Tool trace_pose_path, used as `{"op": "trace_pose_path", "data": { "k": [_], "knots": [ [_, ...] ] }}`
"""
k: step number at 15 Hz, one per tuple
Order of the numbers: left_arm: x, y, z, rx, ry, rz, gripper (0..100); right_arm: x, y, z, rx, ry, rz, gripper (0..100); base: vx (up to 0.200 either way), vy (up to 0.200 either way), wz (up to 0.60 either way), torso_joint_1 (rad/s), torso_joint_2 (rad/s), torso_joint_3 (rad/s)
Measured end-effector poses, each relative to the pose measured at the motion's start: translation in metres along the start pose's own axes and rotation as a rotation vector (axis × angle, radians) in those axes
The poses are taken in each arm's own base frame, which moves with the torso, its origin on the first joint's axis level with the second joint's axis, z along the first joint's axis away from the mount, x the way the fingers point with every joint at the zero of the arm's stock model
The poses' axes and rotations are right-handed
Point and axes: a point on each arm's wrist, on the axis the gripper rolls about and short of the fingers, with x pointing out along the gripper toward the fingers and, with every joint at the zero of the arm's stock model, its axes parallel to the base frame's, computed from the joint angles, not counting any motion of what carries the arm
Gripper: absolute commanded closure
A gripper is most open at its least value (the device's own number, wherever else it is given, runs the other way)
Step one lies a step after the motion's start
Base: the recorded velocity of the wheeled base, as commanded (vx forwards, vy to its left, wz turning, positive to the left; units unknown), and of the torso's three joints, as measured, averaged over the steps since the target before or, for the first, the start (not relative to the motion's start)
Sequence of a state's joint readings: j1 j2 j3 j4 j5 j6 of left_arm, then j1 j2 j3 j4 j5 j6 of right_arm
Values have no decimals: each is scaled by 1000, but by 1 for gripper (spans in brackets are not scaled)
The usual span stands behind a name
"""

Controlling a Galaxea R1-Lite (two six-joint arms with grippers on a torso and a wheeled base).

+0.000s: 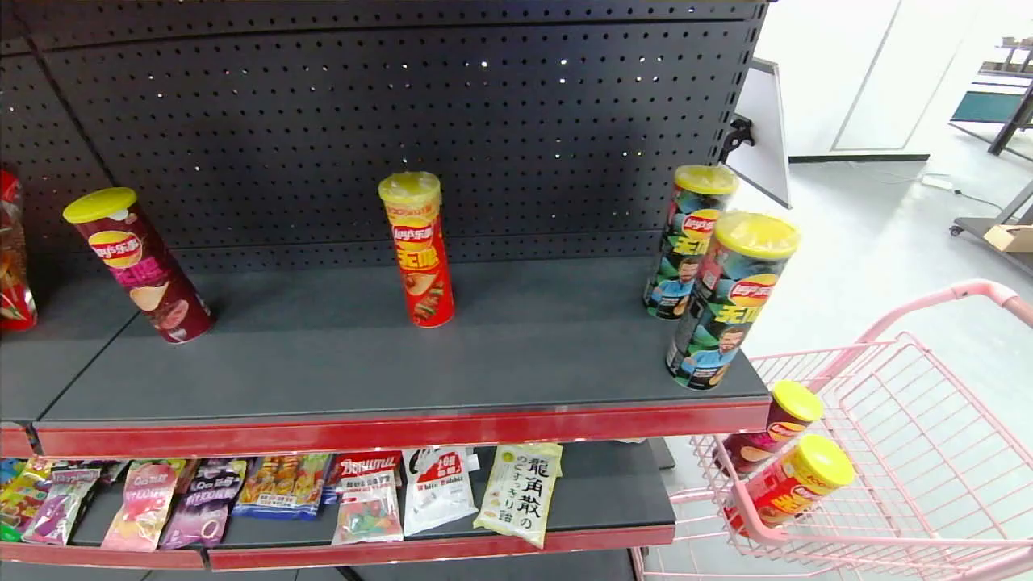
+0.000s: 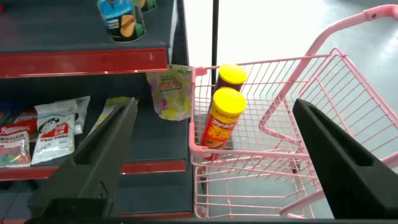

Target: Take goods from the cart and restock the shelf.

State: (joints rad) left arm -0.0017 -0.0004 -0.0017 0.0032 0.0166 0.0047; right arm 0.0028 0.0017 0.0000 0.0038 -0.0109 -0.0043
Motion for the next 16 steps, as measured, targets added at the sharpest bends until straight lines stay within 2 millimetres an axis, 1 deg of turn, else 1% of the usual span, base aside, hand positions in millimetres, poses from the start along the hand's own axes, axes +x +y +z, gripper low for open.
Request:
{"op": "trace_pose_path", "data": {
  "k": [1, 11, 16],
  "knots": [
    [0, 0, 0, 0, 0, 0, 0, 0, 0, 0, 0, 0, 0, 0, 0, -200, 0, 2, 2, 2],
    [0, 0, 0, 0, 0, 1, 0, 0, 0, 0, 0, 0, 1, 0, 0, 0, -600, 2, 4, 4],
    [0, 0, 0, 0, 0, 1, 0, 0, 0, 0, 1, 0, 0, 0, 0, 0, 0, 0, 0, 0]
  ]
}}
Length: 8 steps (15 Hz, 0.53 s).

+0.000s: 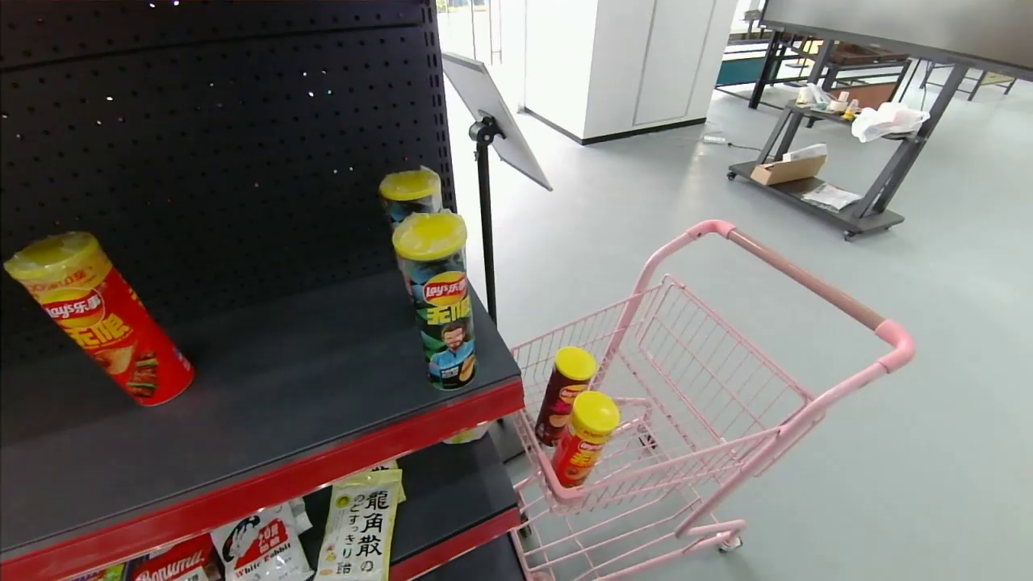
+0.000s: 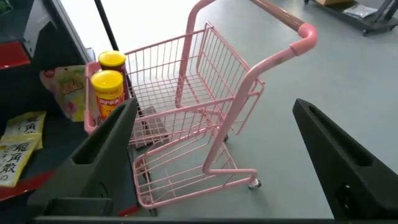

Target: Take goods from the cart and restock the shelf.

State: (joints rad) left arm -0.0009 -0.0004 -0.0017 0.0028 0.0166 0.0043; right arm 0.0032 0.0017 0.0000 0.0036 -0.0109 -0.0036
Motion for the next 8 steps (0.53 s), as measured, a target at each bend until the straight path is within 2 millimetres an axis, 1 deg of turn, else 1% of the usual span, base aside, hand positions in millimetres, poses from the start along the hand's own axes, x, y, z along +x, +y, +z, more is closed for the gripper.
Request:
{"op": "trace_pose_path", "data": {
  "k": [2, 8],
  "knots": [
    [0, 0, 0, 0, 0, -1, 0, 0, 0, 0, 0, 0, 0, 0, 0, 0, 0, -38, 67, 55],
    [0, 0, 0, 0, 0, 0, 0, 0, 0, 0, 1, 0, 0, 0, 0, 0, 0, -148, 338, 191]
  ]
}}
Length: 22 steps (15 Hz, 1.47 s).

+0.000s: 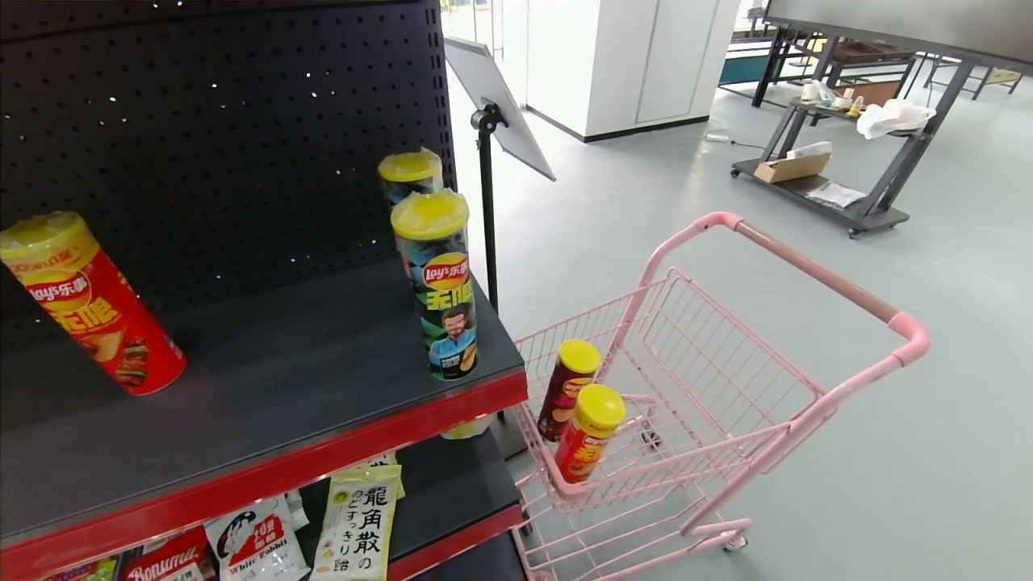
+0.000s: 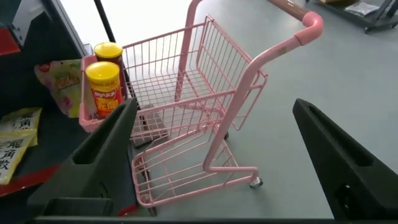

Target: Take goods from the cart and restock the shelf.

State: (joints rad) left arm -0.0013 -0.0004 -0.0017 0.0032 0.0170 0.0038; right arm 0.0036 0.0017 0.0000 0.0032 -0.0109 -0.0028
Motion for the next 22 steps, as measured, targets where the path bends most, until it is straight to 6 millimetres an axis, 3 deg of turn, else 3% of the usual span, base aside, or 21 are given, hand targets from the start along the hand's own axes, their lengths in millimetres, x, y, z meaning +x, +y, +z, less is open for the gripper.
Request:
{"op": "trace_pose_path", "data": {
  "k": [13, 22],
  "knots": [
    [0, 0, 0, 0, 0, 1, 0, 0, 0, 0, 0, 0, -4, 0, 0, 0, 0, -152, 369, 220],
    [0, 0, 0, -1, 0, 0, 0, 0, 0, 0, 0, 1, -3, 0, 0, 0, 0, -193, 537, 339]
  ]
}}
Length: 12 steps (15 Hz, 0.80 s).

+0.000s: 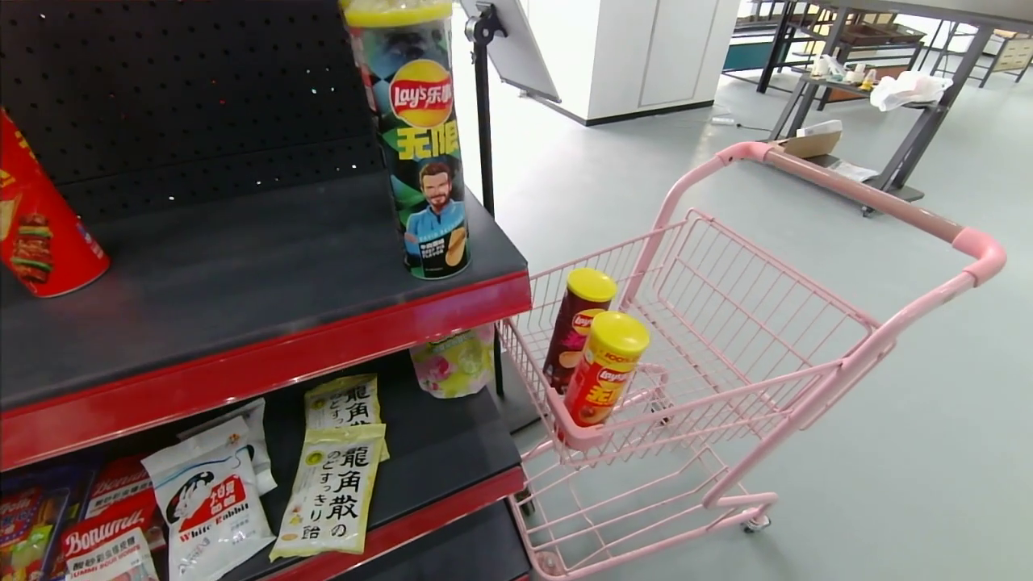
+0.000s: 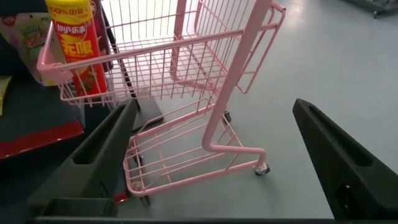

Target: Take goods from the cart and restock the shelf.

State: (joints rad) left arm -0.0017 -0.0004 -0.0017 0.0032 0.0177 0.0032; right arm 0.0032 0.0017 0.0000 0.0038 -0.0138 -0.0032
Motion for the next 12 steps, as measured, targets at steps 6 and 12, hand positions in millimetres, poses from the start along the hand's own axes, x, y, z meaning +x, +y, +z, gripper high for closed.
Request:
{"op": "trace_pose_path", "data": {
  "k": [6, 12],
  "knots": [
    [0, 0, 0, 0, 0, 0, 0, 1, 0, 0, -16, 11, 7, 0, 0, 0, 0, -65, 216, 144],
    [0, 0, 0, 1, 0, -1, 0, -4, 0, 64, 54, -83, 59, 0, 0, 0, 0, 0, 0, 0]
  ]
}}
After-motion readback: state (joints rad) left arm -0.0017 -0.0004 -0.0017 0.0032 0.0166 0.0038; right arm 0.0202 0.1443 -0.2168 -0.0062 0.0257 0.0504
